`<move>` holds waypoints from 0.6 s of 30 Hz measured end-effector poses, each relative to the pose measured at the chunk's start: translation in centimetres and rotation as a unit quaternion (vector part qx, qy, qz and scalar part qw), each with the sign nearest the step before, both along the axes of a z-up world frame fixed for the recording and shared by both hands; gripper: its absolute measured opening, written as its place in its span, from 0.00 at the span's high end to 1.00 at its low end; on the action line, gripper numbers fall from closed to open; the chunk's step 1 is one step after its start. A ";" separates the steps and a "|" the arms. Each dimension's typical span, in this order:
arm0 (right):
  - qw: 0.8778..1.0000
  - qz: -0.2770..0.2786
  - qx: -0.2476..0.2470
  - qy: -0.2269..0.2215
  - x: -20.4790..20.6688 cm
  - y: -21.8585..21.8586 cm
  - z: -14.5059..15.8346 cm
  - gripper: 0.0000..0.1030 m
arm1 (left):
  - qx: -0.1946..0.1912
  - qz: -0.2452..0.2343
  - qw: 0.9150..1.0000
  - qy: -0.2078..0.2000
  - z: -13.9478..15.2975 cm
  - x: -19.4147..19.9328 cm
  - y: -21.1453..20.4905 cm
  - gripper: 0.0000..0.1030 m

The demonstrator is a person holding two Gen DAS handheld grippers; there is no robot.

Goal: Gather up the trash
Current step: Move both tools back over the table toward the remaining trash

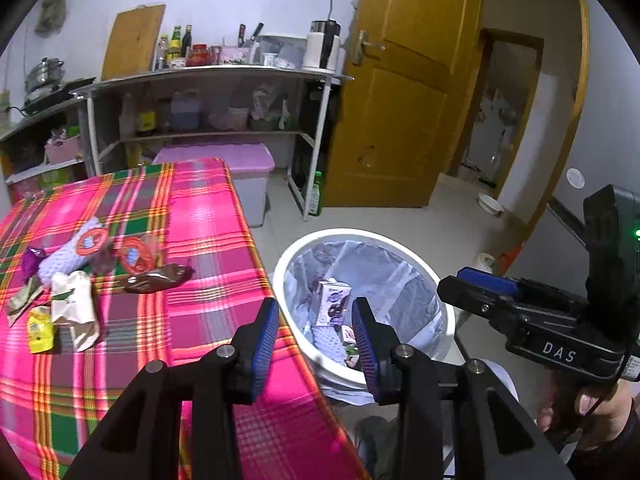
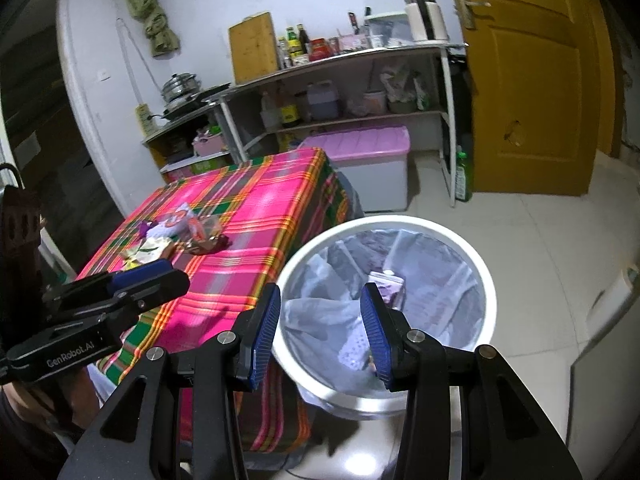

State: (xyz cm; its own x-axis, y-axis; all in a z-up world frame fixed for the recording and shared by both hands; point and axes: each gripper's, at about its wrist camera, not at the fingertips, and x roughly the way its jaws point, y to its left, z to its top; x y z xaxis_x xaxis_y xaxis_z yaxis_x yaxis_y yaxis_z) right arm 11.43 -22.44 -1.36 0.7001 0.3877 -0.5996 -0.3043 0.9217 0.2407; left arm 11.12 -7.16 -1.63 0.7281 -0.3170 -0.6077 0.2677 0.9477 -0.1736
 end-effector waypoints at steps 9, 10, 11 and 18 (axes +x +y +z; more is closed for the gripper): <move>0.999 0.034 -0.009 0.009 -0.3 2.6 -0.3 0.58 | 0.003 0.035 0.999 -0.011 0.2 -1.5 2.1 0.63; 0.999 0.038 -0.009 0.009 -0.3 2.9 -0.3 0.58 | 0.003 0.039 0.999 -0.012 0.2 -1.6 2.4 0.63; 0.999 0.041 -0.009 0.010 -0.4 3.1 -0.3 0.58 | 0.004 0.043 0.999 -0.012 0.2 -1.7 2.6 0.63; 0.999 0.052 -0.011 0.009 -0.3 4.5 -0.3 0.58 | 0.010 0.066 0.998 -0.016 0.0 -2.3 4.2 0.63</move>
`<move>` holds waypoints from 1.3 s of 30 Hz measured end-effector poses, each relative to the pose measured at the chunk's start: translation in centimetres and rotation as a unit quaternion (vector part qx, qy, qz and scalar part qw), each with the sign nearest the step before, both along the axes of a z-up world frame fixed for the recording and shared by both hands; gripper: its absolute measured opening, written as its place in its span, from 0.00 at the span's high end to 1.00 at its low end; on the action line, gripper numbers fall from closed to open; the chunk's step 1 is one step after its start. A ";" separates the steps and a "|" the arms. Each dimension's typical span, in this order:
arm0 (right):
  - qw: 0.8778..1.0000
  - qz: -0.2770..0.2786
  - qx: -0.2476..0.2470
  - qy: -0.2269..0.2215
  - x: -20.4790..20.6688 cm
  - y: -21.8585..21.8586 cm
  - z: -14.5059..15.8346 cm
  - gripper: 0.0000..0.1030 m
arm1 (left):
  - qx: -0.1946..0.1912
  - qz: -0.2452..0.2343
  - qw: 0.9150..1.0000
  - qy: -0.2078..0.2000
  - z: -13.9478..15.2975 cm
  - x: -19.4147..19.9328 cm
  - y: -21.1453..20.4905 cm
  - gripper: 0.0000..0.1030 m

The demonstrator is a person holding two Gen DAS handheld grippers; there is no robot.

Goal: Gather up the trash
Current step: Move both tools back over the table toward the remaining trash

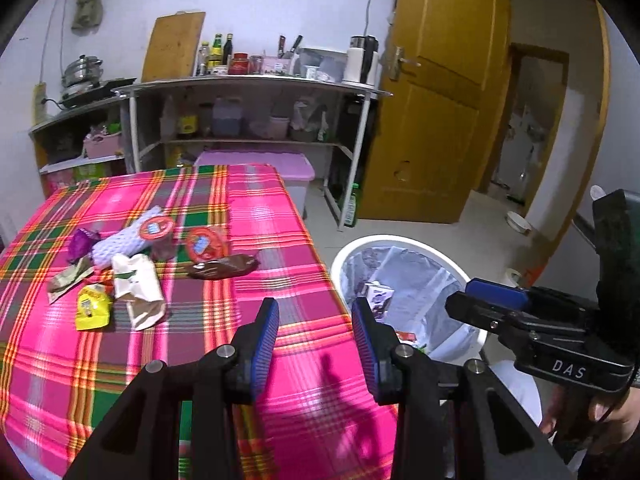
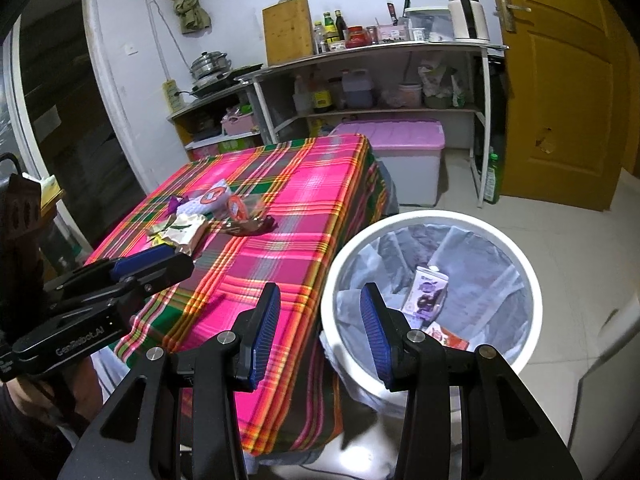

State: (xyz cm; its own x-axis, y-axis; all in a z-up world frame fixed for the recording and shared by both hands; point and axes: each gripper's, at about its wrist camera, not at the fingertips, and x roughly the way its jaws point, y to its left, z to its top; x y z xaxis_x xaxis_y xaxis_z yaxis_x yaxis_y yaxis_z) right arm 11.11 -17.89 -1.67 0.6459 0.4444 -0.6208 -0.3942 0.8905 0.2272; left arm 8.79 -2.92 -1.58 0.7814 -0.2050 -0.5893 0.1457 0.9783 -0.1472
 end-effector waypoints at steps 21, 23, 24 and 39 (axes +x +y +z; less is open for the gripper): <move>0.997 0.067 -0.024 0.018 0.6 5.7 -1.0 0.58 | 0.003 0.095 0.995 0.026 -2.5 -1.7 7.8 0.63; 0.997 0.071 -0.026 0.021 0.8 6.2 -1.1 0.58 | 0.004 0.096 0.995 0.026 -2.6 -1.9 8.4 0.63; 0.997 0.073 -0.027 0.023 0.9 6.4 -1.2 0.58 | 0.004 0.098 0.995 0.026 -2.6 -1.8 8.6 0.63; 0.994 0.100 -0.035 0.023 2.4 9.9 -0.8 0.58 | -0.021 0.164 0.986 0.026 -2.6 -0.8 14.7 0.63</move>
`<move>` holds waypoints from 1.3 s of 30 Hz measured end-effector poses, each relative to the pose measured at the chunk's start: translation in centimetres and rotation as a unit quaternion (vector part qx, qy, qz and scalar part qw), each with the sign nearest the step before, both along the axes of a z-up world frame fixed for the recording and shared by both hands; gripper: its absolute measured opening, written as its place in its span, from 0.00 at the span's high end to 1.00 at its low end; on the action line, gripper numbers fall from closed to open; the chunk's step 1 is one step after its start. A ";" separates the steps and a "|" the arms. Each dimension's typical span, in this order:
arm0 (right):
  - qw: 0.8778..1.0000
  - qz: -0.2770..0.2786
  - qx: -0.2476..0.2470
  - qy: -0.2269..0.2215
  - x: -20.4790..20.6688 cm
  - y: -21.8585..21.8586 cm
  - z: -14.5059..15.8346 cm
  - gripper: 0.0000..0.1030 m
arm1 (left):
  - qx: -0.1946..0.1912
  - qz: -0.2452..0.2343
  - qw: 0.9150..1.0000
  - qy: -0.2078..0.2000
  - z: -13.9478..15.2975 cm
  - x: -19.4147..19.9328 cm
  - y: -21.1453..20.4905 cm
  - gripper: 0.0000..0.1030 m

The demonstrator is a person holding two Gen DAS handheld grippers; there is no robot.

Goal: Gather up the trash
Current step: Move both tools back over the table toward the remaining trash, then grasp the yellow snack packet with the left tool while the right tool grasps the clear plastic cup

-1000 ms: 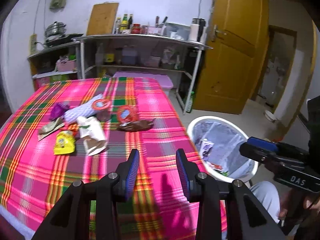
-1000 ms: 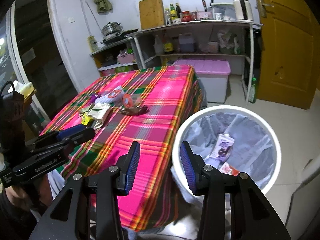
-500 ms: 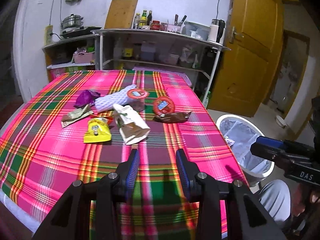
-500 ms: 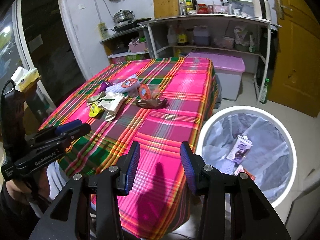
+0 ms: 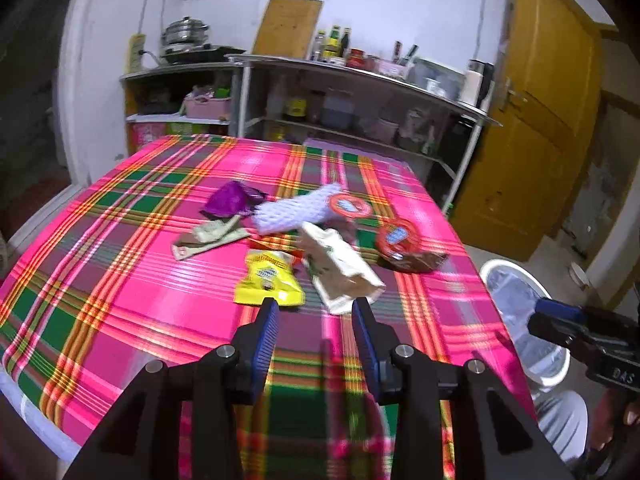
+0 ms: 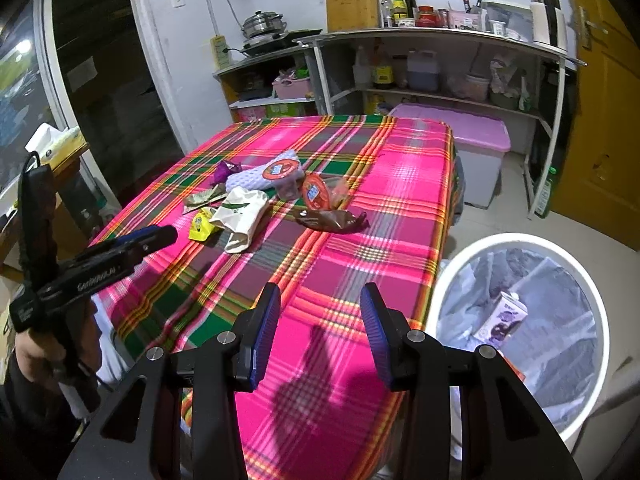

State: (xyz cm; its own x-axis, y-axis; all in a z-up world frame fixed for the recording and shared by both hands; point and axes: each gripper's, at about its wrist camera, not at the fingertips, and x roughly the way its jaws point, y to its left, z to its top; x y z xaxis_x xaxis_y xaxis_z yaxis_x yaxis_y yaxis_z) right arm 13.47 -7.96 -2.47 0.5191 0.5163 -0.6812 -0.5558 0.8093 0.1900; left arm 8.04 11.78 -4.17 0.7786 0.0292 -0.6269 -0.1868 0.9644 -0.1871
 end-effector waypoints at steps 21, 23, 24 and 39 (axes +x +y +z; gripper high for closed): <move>0.999 0.033 -0.026 -0.002 7.3 4.6 -1.1 0.48 | -0.017 0.025 0.998 0.056 -3.5 6.3 3.2 0.61; 0.999 0.039 -0.037 -0.002 8.4 5.4 -1.4 0.46 | -0.018 0.026 0.998 0.060 -3.8 6.6 3.4 0.61; 0.998 0.045 -0.039 -0.001 9.0 5.8 -1.6 0.44 | -0.018 0.027 0.998 0.062 -3.9 6.7 3.5 0.62; 0.993 0.091 -0.068 0.027 15.2 10.0 -4.1 0.40 | -0.047 0.023 0.997 0.058 -4.6 6.8 4.8 0.62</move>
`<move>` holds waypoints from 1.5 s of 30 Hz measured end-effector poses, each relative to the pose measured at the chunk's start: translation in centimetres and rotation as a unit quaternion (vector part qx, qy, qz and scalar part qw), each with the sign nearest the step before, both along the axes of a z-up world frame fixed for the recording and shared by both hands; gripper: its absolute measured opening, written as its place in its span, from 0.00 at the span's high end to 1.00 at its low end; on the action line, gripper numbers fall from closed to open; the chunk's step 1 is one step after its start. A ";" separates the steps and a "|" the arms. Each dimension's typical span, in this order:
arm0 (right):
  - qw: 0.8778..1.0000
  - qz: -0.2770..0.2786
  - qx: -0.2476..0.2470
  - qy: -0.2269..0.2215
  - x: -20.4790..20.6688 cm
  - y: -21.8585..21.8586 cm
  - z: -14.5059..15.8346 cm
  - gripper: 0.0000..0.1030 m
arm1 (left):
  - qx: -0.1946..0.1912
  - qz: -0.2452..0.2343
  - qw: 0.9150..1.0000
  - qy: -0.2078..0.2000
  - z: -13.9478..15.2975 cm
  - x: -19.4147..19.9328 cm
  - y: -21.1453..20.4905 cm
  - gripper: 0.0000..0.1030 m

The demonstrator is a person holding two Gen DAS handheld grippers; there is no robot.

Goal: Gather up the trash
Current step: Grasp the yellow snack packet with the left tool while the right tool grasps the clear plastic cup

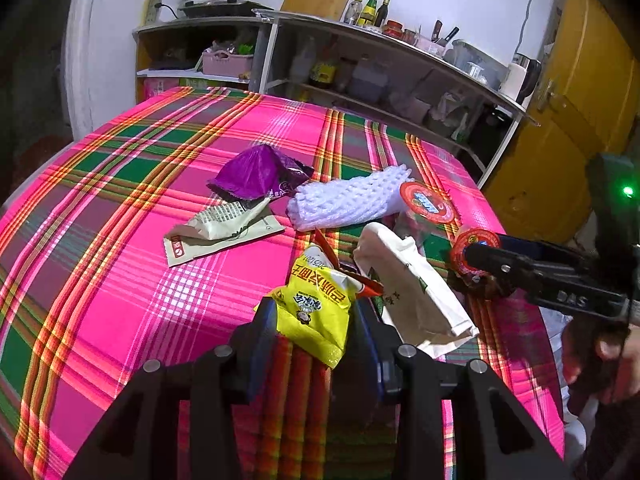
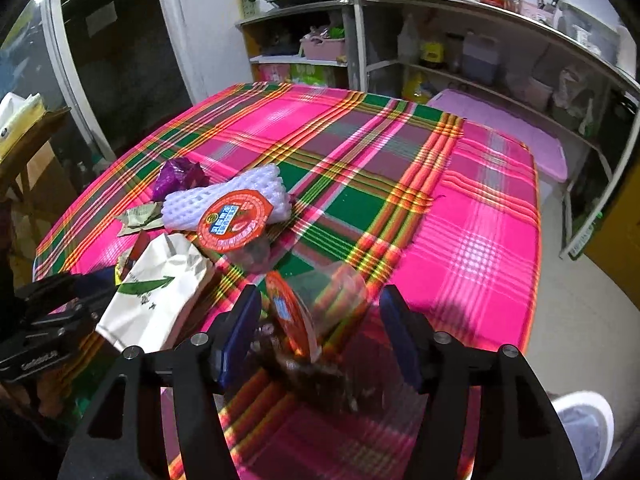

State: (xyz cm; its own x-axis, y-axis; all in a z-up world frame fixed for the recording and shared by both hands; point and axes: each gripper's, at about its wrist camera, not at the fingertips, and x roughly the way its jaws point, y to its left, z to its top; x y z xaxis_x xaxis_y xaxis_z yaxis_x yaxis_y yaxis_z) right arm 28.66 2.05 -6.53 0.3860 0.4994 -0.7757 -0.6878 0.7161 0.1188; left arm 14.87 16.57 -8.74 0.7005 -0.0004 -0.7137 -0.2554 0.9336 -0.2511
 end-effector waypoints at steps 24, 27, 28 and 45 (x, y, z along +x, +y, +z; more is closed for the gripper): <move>0.998 -0.014 0.061 0.014 -3.2 -2.1 2.5 0.48 | 0.001 -0.006 1.000 -0.019 1.0 -1.7 -0.2 0.97; 0.998 -0.014 0.063 0.015 -4.1 -2.6 2.6 0.48 | -0.003 -0.007 1.000 -0.023 1.2 -2.2 -0.1 0.99; 0.998 -0.014 0.063 0.016 -4.4 -2.8 2.6 0.48 | -0.004 -0.008 1.000 -0.026 1.3 -2.4 -0.1 0.99; 0.996 -0.036 0.073 0.032 -5.4 -5.5 1.9 0.48 | 0.047 -0.079 0.996 0.023 0.7 2.4 0.2 0.45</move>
State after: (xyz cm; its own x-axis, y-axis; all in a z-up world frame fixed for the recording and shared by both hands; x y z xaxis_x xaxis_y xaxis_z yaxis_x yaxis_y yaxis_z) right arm 23.30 -3.42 -4.64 0.3768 0.5814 -0.7211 -0.6225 0.7354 0.2677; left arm 17.26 16.79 -8.01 0.6639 -0.0396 -0.7468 -0.1133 0.9817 -0.1528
